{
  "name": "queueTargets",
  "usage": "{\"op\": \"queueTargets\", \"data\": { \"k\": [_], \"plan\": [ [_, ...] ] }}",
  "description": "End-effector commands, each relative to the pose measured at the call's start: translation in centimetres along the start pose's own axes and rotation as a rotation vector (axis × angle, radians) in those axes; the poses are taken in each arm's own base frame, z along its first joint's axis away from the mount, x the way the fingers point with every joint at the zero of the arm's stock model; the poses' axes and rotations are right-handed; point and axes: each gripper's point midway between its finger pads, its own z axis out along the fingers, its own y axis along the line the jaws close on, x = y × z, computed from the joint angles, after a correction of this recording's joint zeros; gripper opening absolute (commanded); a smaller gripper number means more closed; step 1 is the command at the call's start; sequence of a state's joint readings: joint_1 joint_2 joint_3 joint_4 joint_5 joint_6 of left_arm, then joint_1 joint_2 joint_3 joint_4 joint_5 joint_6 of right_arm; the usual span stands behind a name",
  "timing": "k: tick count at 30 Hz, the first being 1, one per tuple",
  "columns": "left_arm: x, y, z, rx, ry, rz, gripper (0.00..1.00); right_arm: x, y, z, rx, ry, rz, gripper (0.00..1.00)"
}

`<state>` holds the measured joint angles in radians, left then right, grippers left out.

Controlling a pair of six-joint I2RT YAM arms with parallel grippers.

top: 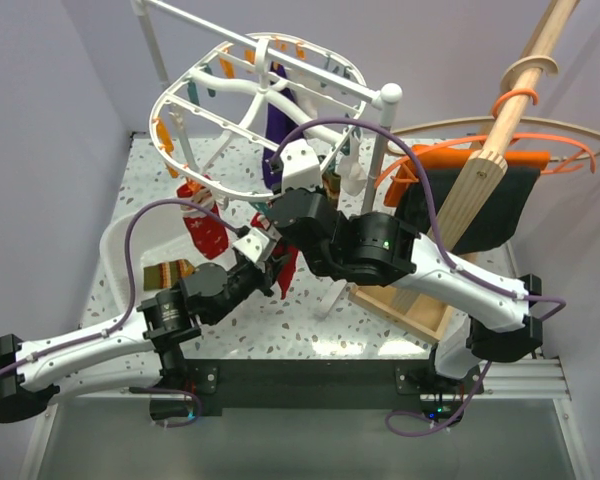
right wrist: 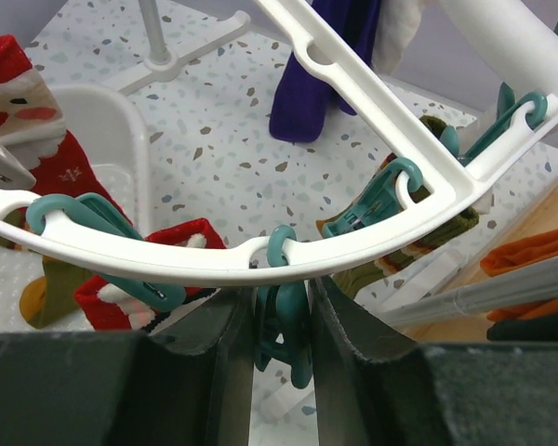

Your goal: Remove the socks clipped to the hanger

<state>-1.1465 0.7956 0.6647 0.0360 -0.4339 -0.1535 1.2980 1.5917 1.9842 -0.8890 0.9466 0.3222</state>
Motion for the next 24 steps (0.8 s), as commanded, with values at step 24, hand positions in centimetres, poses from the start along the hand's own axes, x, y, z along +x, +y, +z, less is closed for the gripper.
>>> {"op": "queueTargets", "data": {
  "k": [24],
  "plan": [
    [-5.4,-8.0,0.5,0.387,-0.132,-0.096,0.0,-2.8,-3.4,-7.1,-0.253,0.004,0.188,0.65]
  ]
}}
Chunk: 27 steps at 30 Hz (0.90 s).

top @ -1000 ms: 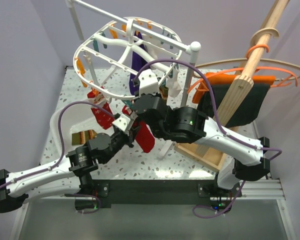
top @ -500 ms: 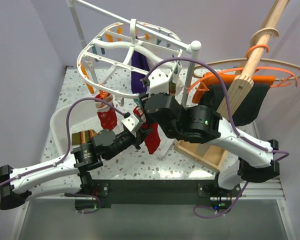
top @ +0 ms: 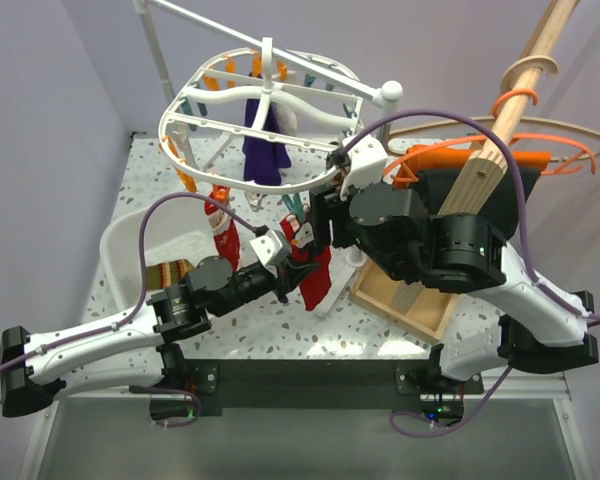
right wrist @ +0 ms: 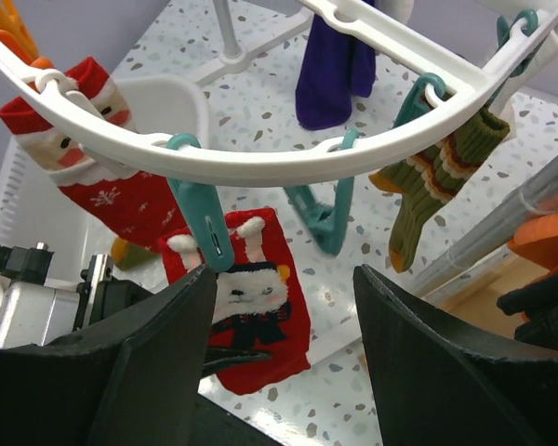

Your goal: Remove the socks clipped to the hanger

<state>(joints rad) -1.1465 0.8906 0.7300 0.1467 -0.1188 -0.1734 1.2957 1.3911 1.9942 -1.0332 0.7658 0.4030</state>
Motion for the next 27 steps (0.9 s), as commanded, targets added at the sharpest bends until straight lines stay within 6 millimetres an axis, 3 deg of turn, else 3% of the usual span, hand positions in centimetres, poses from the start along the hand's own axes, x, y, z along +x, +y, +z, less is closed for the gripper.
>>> {"op": "queueTargets", "data": {
  "k": [1,14,27],
  "plan": [
    [-2.9,-1.5,0.2,0.065,-0.097,-0.045,0.0,-1.1,1.3,-0.9,-0.083,-0.013,0.049,0.64],
    [-2.1,-1.5,1.2,0.053,-0.058,-0.08,0.0,-2.0,5.0,1.6,-0.119,-0.012,0.064,0.58],
    [-2.5,-1.6,1.2,0.059,-0.072,-0.077,0.0,-1.4,3.0,3.4,0.089,-0.028,-0.027,0.57]
  ]
}}
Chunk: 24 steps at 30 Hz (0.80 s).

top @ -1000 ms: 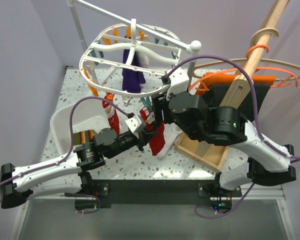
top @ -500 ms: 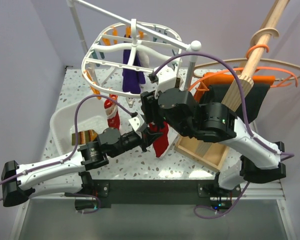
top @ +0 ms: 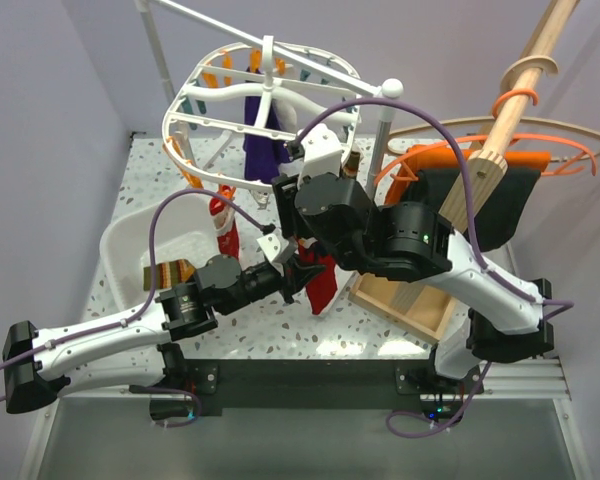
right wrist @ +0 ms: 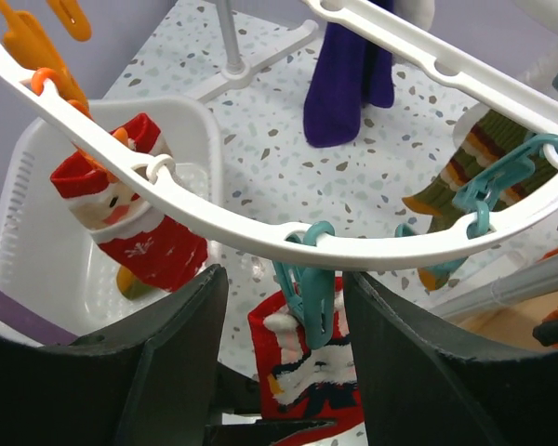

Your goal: Remove the socks clipped to the hanger

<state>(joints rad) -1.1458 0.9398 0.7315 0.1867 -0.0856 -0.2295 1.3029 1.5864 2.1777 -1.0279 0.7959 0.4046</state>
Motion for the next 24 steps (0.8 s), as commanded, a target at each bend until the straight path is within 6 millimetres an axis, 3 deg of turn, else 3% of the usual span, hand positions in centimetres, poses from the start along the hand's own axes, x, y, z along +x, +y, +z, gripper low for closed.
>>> {"op": "queueTargets", "data": {
  "k": [1,13,24],
  "plan": [
    [-3.2,-1.0,0.2,0.032,-0.087,-0.019,0.0,-0.2,-0.5,0.3,0.072,-0.02,-0.03,0.57],
    [-4.1,-1.6,-0.6,0.071,-0.138,-0.014,0.0,1.0,-1.1,1.2,0.149,-0.006,-0.082,0.57],
    [-5.1,-1.4,-3.0,0.085,-0.256,-0.021,0.0,1.8,-1.4,1.0,0.137,0.0,-0.061,0.55]
  ]
}}
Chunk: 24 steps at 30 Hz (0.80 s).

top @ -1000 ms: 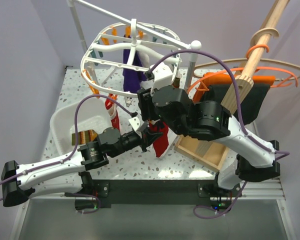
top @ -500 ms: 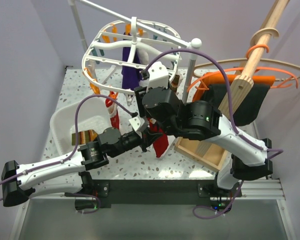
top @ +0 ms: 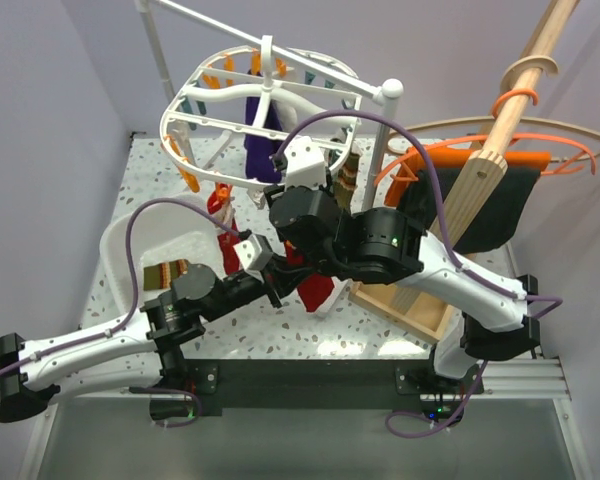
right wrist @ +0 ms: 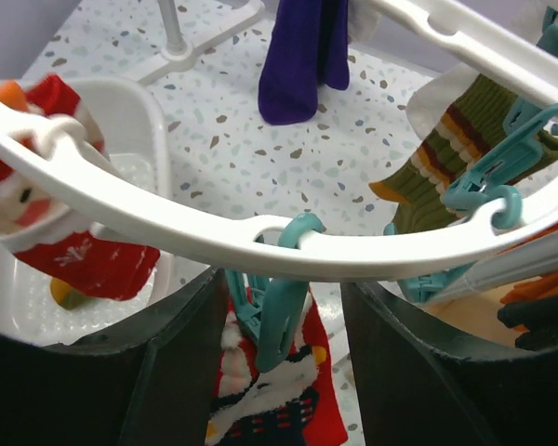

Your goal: Remove the socks clipped to the hanger

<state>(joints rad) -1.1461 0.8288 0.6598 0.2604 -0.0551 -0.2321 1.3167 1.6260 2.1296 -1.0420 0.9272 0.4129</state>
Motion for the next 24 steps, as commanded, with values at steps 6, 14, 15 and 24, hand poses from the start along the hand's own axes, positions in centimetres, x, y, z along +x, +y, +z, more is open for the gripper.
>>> {"op": "queueTargets", "data": {
  "k": [6,14,15,24],
  "plan": [
    [-3.1,-1.2,0.3,0.053,-0.123,-0.01,0.0,-0.8,-0.3,-0.5,-0.002,-0.021,0.015,0.56],
    [-2.5,-1.4,0.7,0.066,-0.111,-0.035,0.0,-2.4,-0.8,-0.7,0.024,-0.057,0.03,0.59],
    [-2.6,-1.6,0.6,0.072,-0.117,-0.039,0.0,-2.6,-0.9,-0.7,0.035,-0.068,0.035,0.59],
    [-2.7,-2.2,0.7,0.107,-0.132,-0.067,0.0,-2.6,-1.0,-0.1,0.07,-0.081,0.024,0.56]
  ]
}}
